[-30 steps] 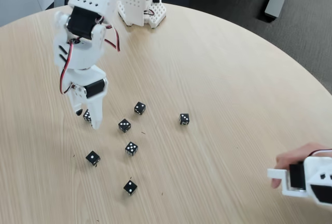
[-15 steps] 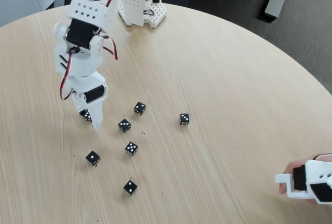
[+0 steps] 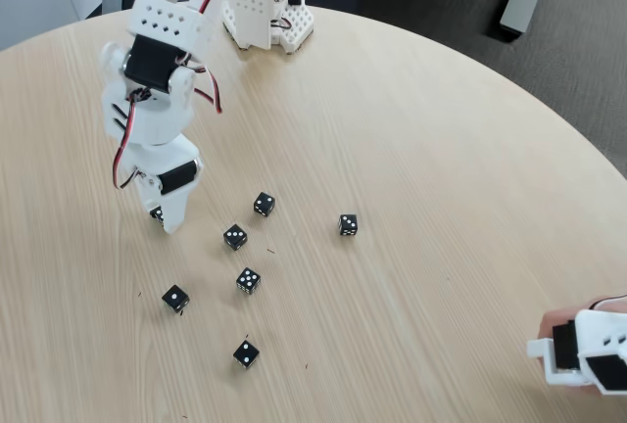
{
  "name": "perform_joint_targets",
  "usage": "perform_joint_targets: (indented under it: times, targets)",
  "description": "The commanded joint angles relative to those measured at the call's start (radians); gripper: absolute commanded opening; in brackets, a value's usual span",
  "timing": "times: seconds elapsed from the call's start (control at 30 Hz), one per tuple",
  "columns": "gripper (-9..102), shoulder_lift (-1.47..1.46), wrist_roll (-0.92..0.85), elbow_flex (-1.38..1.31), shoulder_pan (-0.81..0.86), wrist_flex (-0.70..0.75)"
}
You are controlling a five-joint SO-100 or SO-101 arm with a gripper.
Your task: Pick up the dice with number 6
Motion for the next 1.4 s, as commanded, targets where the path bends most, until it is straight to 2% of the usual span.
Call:
perform_joint_targets:
  times: [0.0, 0.1, 0.27, 0.4, 0.6, 1.13, 1.37]
  targets:
    - [8, 0.014, 0.003, -0.017, 0.0, 0.008]
    - [0, 0.021, 0.011, -0.015, 0.0, 0.012]
    - [0, 0.034, 0.037, -0.014, -0.015, 0.014]
    - [0, 0.17, 0.066, -0.014, -0.017, 0.032]
    - [0, 0.471, 0.018, -0.015, -0.046, 0.195]
    - [0, 1.121, 0.012, -0.015, -0.512, 0.623]
    - [0, 1.417, -0.149, 0.072, -0.569, 0.718]
